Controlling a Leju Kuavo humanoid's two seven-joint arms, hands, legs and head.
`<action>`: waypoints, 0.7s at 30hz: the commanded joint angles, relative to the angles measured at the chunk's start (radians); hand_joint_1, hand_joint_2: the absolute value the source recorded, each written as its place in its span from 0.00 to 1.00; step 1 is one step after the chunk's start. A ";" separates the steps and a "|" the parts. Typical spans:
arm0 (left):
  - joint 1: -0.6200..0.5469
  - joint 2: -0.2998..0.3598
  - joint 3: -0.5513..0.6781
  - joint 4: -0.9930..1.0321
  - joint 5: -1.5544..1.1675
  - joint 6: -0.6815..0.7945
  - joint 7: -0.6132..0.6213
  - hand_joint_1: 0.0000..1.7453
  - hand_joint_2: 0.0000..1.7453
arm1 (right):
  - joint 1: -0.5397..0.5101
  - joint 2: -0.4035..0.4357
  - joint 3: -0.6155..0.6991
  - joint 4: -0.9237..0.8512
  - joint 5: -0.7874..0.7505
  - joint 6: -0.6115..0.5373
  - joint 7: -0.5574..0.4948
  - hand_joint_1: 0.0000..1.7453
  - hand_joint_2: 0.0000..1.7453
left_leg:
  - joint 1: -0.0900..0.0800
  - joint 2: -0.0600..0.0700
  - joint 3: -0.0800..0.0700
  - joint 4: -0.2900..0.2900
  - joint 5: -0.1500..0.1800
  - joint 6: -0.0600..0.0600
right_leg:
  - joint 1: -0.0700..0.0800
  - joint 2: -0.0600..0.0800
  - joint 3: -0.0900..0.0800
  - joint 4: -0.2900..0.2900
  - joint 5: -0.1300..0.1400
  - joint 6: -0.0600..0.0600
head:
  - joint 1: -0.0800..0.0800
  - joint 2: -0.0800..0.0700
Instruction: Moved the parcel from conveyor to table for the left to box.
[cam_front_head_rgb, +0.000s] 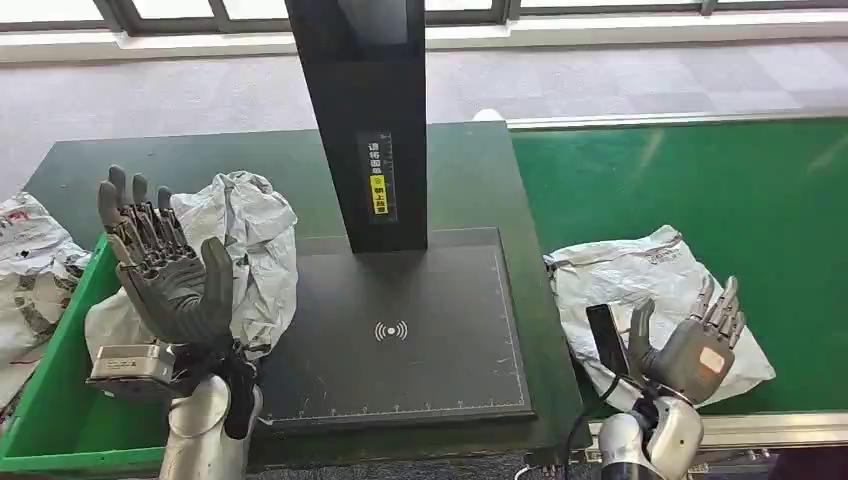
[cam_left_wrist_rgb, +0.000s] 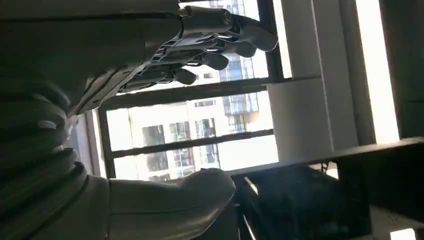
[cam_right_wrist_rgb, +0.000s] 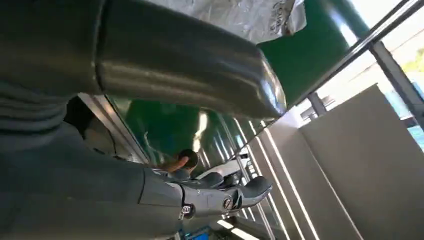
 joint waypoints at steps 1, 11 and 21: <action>0.094 -0.041 -0.110 -0.008 0.048 -0.040 0.001 0.00 1.00 | -0.192 -0.077 -0.145 0.391 0.029 0.001 0.131 0.00 1.00 | 0.000 0.006 0.004 -0.003 0.000 0.002 | 0.001 0.003 0.003 -0.005 0.002 0.000 | 0.000 0.000; 0.099 -0.022 -0.136 -0.009 0.062 -0.039 -0.004 0.00 1.00 | -0.319 -0.199 -0.178 0.840 -0.042 0.001 0.225 0.00 1.00 | 0.000 0.005 0.005 -0.003 0.000 0.002 | 0.000 0.002 0.004 -0.004 0.001 0.000 | 0.000 0.000; 0.098 -0.017 -0.149 -0.008 0.063 -0.032 -0.005 0.00 1.00 | -0.330 -0.230 -0.183 0.919 -0.038 0.110 0.278 0.00 1.00 | 0.000 0.004 0.004 -0.002 0.000 0.002 | 0.000 0.001 0.003 -0.004 0.001 0.000 | 0.000 0.000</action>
